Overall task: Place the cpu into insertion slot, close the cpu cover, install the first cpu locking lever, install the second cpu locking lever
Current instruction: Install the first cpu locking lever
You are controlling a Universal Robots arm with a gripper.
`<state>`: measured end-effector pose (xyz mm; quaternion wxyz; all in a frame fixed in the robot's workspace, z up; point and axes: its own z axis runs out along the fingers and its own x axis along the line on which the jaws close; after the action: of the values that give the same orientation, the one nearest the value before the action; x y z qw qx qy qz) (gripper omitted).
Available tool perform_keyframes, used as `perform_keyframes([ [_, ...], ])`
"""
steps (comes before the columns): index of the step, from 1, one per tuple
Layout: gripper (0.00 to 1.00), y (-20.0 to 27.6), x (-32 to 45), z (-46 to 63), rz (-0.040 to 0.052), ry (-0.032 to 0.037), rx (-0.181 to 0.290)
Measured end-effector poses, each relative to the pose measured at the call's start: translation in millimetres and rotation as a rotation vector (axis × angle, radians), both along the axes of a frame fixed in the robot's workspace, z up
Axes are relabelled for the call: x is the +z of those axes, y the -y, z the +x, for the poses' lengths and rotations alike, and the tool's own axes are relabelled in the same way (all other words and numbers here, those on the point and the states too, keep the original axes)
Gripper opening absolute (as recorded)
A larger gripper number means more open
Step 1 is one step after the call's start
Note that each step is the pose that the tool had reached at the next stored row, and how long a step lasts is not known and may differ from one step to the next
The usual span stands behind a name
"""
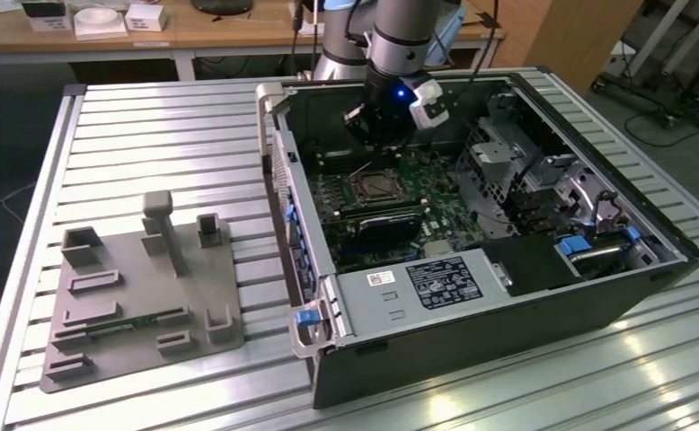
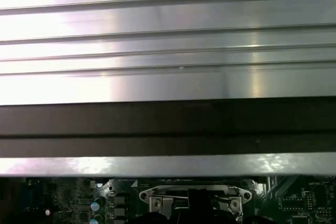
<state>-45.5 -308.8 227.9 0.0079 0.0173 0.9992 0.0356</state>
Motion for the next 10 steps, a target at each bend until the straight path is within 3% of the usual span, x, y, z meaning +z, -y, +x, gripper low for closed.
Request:
perform_keyframes([
  [7,0.10,0.9,0.3,-23.6,0.0037,0.0074,0.000],
  [9,0.10,1.4,0.3,-26.5,0.0140,0.0088,0.001],
  [10,0.10,2.0,0.3,-27.0,0.0292,0.0090,0.001],
])
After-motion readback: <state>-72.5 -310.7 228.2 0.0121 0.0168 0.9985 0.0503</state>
